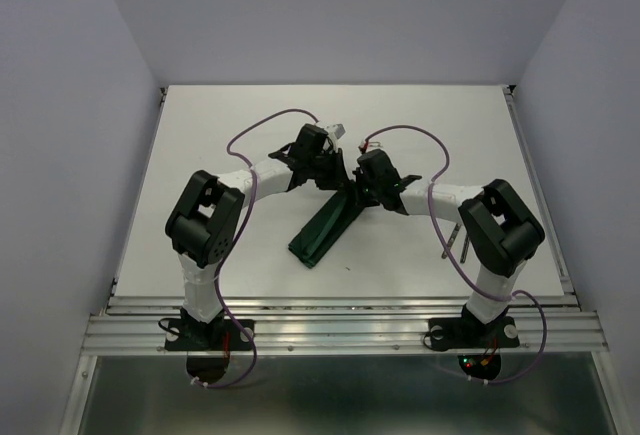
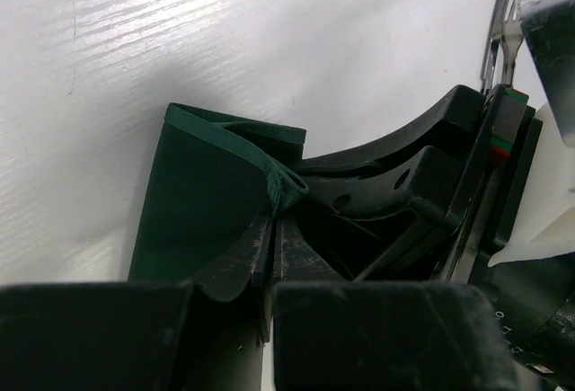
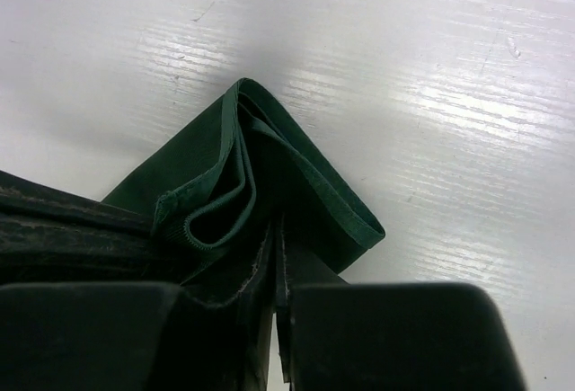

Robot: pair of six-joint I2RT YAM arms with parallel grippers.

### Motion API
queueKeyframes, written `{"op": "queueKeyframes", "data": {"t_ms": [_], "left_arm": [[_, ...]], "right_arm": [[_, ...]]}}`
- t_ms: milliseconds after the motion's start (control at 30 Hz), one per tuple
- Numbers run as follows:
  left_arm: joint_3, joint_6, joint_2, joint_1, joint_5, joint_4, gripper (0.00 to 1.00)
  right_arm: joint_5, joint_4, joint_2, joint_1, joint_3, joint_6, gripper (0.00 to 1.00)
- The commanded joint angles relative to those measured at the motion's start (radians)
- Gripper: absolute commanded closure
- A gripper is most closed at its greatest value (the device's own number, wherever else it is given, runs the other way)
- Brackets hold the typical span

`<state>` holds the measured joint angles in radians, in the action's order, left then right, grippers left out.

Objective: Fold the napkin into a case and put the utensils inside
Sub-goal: Stuff the top corner of the smaller-rectangle-folded napkin into the folded napkin.

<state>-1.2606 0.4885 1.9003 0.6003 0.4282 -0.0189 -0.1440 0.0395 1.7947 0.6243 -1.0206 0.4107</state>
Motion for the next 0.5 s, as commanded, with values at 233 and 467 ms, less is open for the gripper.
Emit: {"op": "queueKeyframes", "data": {"t_ms": [233,467], "left_arm": [[0.015,0.005,-0.038,-0.002,0.023,-0.029,1.00],[0.013,0.010,-0.029,-0.002,0.027,-0.030,1.00]], "right_arm": [[-0.008,-0.055,-0.035,0.018,-0.009,-0.010,0.75],[0.006,-0.069,-0.043,0.028,-0.007,-0.019,0.73]]}}
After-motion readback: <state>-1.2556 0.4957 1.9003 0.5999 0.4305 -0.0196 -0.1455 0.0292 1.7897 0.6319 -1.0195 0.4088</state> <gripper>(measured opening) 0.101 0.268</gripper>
